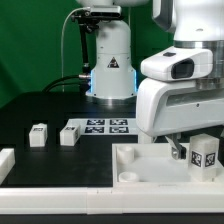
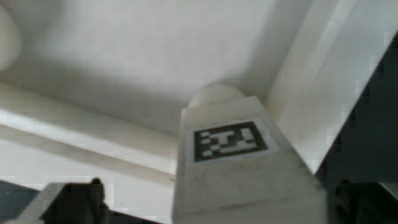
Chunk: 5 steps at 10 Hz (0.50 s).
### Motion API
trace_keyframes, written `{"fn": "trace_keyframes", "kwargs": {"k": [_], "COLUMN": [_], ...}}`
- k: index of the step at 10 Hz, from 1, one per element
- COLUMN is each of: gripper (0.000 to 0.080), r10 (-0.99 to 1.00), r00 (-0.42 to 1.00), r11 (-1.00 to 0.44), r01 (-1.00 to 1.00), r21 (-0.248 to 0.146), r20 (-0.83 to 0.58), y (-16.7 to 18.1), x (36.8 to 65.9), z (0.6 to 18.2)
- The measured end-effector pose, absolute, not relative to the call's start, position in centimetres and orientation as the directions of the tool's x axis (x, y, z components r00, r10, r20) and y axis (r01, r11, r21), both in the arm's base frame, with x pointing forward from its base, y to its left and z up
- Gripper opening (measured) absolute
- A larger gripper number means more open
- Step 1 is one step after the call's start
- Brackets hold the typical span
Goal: Assemble one leg
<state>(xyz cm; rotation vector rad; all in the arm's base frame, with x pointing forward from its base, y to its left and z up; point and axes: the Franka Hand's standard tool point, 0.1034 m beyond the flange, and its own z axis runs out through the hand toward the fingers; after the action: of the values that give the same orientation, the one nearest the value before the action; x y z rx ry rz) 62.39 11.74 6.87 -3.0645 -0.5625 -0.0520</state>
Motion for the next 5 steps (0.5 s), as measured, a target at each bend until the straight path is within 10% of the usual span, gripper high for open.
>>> {"fn": "trace_keyframes", "kwargs": {"k": [5], "gripper": [0.0292], "r10": [0.32], "r00": [0.947], "r11": [-0.947], "r01": [0.321], "r21": [-0.02], "r20": [0.037], "y": [11.65], "x": [62.4], "z": [6.86]}}
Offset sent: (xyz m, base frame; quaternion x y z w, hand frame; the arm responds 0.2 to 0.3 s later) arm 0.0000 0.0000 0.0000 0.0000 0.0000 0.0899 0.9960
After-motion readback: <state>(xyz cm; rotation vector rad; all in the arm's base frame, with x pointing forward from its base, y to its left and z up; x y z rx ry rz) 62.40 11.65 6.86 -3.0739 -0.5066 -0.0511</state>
